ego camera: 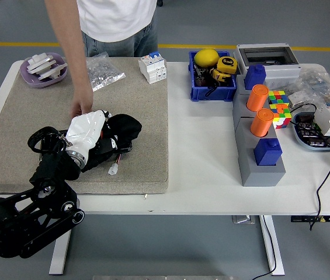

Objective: Pick the rag up,wipe the panel,place it on the desk

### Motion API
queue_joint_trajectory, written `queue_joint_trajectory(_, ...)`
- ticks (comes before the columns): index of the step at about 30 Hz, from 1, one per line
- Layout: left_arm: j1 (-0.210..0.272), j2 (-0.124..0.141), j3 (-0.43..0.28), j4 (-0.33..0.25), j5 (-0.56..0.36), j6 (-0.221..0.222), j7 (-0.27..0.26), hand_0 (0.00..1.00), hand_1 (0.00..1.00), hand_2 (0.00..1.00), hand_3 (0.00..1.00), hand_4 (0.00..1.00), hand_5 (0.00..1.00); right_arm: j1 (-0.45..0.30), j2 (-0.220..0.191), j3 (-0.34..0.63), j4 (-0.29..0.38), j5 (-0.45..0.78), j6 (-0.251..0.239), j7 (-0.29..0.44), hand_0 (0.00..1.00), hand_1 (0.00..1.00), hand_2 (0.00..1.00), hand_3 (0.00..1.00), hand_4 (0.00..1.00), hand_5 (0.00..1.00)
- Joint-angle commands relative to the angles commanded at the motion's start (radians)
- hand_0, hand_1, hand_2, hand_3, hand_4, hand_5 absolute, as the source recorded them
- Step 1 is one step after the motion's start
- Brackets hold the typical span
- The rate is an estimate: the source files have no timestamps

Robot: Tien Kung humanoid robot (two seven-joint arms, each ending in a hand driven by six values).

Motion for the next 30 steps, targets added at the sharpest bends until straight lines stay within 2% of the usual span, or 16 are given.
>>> queue_joint_trajectory(15, 0.114, 0.071, -0.146, 0.000, 0.036, 0.000, 0.000, 0.221, 0.169, 0.480, 0.449, 0.130, 0.002, -0.010, -0.001, 0.025, -0.001, -0.015, -0.001, 0.000, 0.713, 0.338, 0.627, 0.628, 0.998, 0.588)
queue_joint_trajectory(30, 0.193, 0.122, -0.260, -0.007, 0.068, -0.004, 0.000, 0.222, 0.169, 0.478, 0.448, 0.129, 0.002, -0.017, -0.001, 0.038, -0.001, -0.024, -0.002, -0.002, 0.713, 0.338, 0.627, 0.627, 0.998, 0.588)
